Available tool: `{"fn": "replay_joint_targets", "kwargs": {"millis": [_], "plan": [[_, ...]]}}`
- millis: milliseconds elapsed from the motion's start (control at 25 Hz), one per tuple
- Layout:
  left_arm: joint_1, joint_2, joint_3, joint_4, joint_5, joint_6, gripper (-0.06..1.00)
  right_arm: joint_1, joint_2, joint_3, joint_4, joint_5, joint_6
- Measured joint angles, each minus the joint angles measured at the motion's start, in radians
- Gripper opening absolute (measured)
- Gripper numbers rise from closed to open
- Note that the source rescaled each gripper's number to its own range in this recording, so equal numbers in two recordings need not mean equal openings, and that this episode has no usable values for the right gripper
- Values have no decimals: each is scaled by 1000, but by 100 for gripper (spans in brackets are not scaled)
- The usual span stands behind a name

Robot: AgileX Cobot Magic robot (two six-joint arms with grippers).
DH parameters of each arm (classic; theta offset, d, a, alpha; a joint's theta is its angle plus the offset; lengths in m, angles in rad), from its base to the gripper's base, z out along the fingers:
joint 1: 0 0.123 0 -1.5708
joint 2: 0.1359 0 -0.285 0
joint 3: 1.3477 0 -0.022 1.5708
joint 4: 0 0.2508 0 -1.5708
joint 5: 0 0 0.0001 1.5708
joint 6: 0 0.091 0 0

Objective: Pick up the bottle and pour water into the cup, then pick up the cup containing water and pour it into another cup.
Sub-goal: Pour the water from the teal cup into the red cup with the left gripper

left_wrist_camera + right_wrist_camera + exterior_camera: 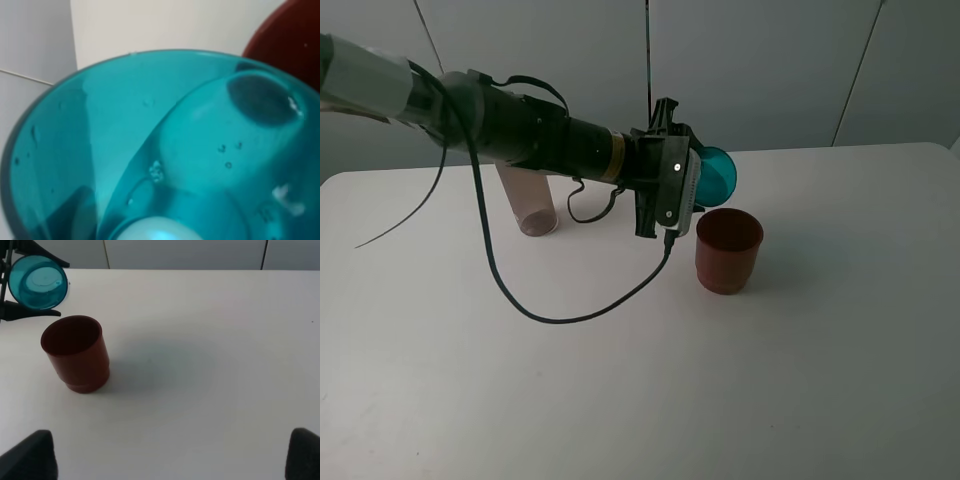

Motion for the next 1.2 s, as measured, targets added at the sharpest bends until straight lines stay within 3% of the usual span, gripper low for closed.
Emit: {"fn": "replay_joint_targets", "kwargs": {"millis": [1200], "plan": [[-13, -25, -1, 1, 19, 100, 7, 0, 0, 0, 0, 0, 0]]}}
